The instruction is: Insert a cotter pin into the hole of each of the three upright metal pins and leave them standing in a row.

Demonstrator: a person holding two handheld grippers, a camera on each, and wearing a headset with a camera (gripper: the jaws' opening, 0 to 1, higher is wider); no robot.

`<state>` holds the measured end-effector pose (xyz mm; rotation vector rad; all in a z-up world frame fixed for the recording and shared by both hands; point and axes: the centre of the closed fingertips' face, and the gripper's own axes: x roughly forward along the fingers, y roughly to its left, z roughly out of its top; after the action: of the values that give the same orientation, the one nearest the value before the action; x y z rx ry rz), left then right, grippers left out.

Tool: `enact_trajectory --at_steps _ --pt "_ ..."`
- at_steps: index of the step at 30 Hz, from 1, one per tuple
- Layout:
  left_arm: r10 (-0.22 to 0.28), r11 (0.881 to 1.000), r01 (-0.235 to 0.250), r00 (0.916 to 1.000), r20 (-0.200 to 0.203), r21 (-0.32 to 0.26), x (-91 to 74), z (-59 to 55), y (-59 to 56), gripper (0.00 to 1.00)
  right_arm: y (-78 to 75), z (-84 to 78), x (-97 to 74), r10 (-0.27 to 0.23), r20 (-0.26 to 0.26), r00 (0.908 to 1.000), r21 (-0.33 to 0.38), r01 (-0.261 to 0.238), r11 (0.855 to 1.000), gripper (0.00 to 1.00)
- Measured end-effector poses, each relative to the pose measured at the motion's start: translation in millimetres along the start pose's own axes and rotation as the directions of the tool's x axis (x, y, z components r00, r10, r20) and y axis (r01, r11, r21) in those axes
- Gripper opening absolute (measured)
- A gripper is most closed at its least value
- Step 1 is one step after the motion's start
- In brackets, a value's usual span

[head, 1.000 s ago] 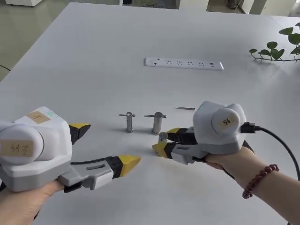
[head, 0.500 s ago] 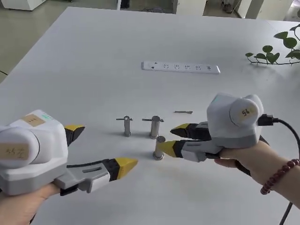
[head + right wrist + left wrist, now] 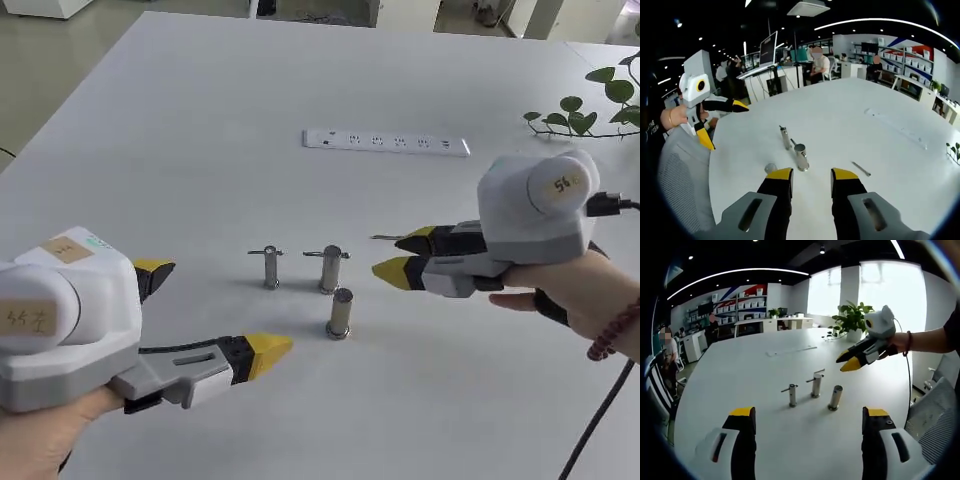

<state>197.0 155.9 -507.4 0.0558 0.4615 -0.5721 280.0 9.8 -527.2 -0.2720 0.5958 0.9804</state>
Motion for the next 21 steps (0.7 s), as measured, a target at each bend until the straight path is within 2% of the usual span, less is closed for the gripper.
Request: enact_trajectory --at_steps 3,5,10,16,21 --pt "0.002 1.000 -0.002 1.0000 0.001 -0.002 -0.2 1.3 1.1 0.87 -17.9 -4.0 3.8 -0.007 -0.024 0.9997 0.047 0.008 0.999 0.27" --pt "0.004 1.000 -0.004 1.0000 0.004 -0.001 -0.5 2.3 1.6 0.87 -28.6 -4.5 6.8 -0.017 -0.031 0.9994 0.053 0.018 0.998 0.26" --pt "0.023 1.000 -0.023 0.9997 0.013 0.000 -1.4 3.2 6.7 0.85 -48.1 -5.1 15.7 -0.033 -0.044 0.9985 0.099 0.037 0.994 0.24" --pt "0.046 0.999 -0.045 0.9987 0.021 -0.016 -1.9 2.4 15.3 0.84 -73.2 -15.2 31.6 -0.060 -0.091 0.9940 0.123 0.071 0.990 0.24" --pt "0.054 0.998 -0.054 0.9985 0.012 -0.022 -1.3 -2.3 19.8 0.83 -85.5 -25.2 42.7 -0.064 -0.147 0.9870 0.108 0.081 0.991 0.23"
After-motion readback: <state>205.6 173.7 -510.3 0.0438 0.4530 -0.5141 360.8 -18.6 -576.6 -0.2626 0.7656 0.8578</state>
